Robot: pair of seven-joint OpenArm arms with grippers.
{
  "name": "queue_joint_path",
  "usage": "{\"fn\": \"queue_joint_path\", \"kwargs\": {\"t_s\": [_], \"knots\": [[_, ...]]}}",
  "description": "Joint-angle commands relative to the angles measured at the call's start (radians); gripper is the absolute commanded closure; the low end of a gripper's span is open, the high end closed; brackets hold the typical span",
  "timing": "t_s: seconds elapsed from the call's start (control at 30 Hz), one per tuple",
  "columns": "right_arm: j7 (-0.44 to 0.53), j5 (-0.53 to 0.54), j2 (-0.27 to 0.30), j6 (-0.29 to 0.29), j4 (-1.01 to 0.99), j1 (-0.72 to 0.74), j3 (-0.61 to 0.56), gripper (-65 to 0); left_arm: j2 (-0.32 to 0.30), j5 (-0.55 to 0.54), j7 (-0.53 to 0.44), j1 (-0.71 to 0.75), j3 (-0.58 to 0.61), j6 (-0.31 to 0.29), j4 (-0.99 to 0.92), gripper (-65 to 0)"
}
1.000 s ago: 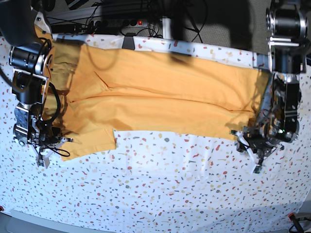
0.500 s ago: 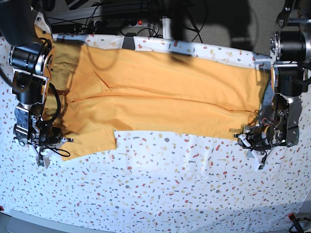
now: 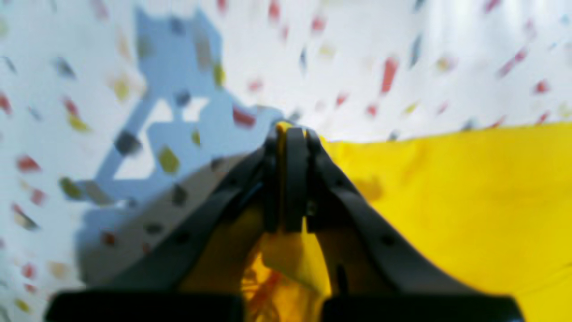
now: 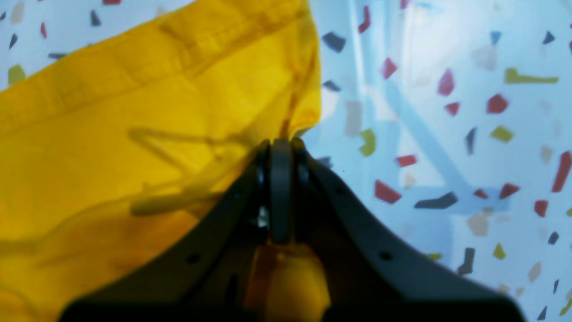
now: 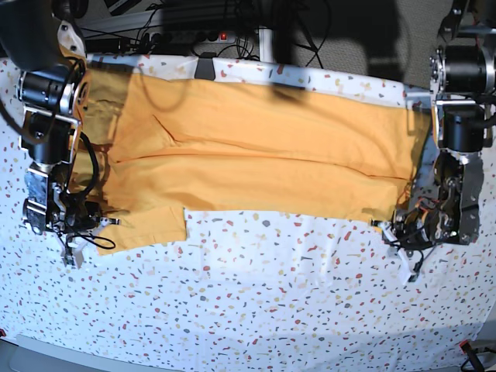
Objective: Fold the T-shirt properly
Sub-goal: 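Lift the held edge and fold it over the shirt with both grippers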
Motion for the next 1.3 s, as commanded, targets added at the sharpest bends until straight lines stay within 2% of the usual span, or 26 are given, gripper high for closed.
{"fn": "queue_joint_path", "kwargs": {"t_s": [0.0, 0.07, 0.1, 0.2, 0.33, 0.43, 0.63, 0.83, 0.9, 1.07, 1.27], "knots": [[0.017, 0.014, 0.011, 0.035, 0.042, 0.033, 0.000, 0.0, -0.010, -0.008, -0.008, -0.033, -0.001, -0.001, 0.034, 0.0], [0.016, 0.033, 0.011, 0.101, 0.087, 0.033, 0.000, 0.0, -0.010, -0.008, 0.008, -0.032, -0.001, -0.001, 0.058, 0.0], [0.014, 0.034, 0.011, 0.111, 0.110, 0.033, 0.000, 0.0, -0.011, -0.009, 0.017, -0.032, -0.001, -0.001, 0.066, 0.0], [-0.002, 0.034, 0.012, 0.111, 0.187, 0.019, 0.000, 0.0, -0.018, -0.045, 0.040, -0.029, -0.001, -0.001, 0.087, 0.0], [-0.040, 0.046, 0.012, 0.111, 0.336, -0.048, 0.002, 0.0, -0.038, -0.154, 0.103, -0.027, -0.001, -0.002, 0.121, 0.0], [-0.085, 0.088, 0.012, 0.111, 0.460, -0.126, 0.002, 0.0, -0.065, -0.258, 0.167, -0.025, -0.001, -0.002, 0.159, 0.0], [-0.092, 0.089, 0.014, 0.111, 0.712, -0.337, 0.011, 0.0, -0.139, -0.447, 0.247, 0.041, -0.001, -0.002, 0.318, 0.0], [-0.099, 0.092, 0.014, 0.109, 0.963, -0.526, 0.088, 0.0, -0.212, -0.452, 0.254, 0.169, -0.001, -0.002, 0.509, 0.0], [-0.113, 0.125, 0.014, 0.109, 1.042, -0.580, 0.140, 0.0, -0.227, -0.442, 0.254, 0.212, -0.002, -0.002, 0.565, 0.0], [-0.156, 0.234, 0.014, 0.111, 1.199, -0.692, 0.277, 0.0, -0.234, -0.418, 0.253, 0.294, -0.002, -0.002, 0.642, 0.0], [-0.169, 0.299, 0.014, 0.111, 1.254, -0.785, 0.353, 0.0, -0.234, -0.417, 0.254, 0.350, -0.002, -0.002, 0.644, 0.0]]}}
